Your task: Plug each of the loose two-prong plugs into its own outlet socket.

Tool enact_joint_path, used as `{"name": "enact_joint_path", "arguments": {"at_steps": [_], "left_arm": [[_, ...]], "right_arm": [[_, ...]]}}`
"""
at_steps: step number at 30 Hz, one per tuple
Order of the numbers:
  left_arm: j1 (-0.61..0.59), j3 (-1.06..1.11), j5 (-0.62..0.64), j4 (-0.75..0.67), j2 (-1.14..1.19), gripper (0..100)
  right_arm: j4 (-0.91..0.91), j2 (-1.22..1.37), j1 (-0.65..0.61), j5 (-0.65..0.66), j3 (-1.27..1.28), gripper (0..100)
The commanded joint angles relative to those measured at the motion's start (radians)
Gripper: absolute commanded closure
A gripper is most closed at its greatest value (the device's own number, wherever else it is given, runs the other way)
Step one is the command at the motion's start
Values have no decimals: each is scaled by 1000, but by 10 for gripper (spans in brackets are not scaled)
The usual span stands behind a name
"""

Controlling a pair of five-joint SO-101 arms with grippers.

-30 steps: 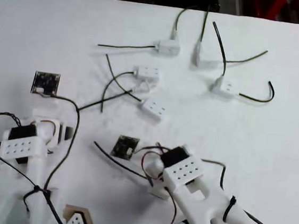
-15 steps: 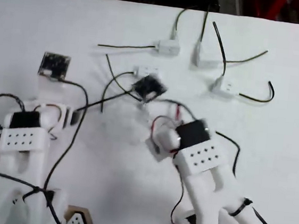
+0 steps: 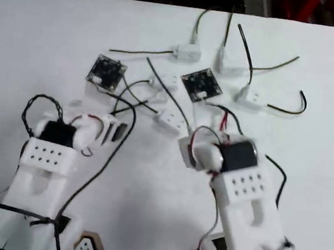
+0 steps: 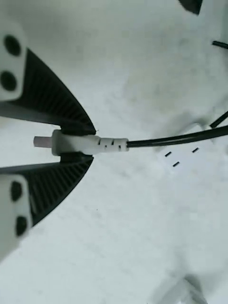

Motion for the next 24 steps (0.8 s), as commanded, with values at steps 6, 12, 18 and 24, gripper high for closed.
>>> {"name": "enact_joint_path", "arguments": {"at_steps": [6,12,18,24], "left_arm": [[140,-153,203,-8,-31,740],[174,-219,276,12,-33,740],[245,-308,272,127,-33,740],[291,-313,272,132,-33,740]], "right_arm": [[-15,-277,-153,-144,-3,981],[-65,-386,-243,-176,72,981],[-193,-423,-246,-178,187,981],[-220,-417,-246,-178,215,981]]}}
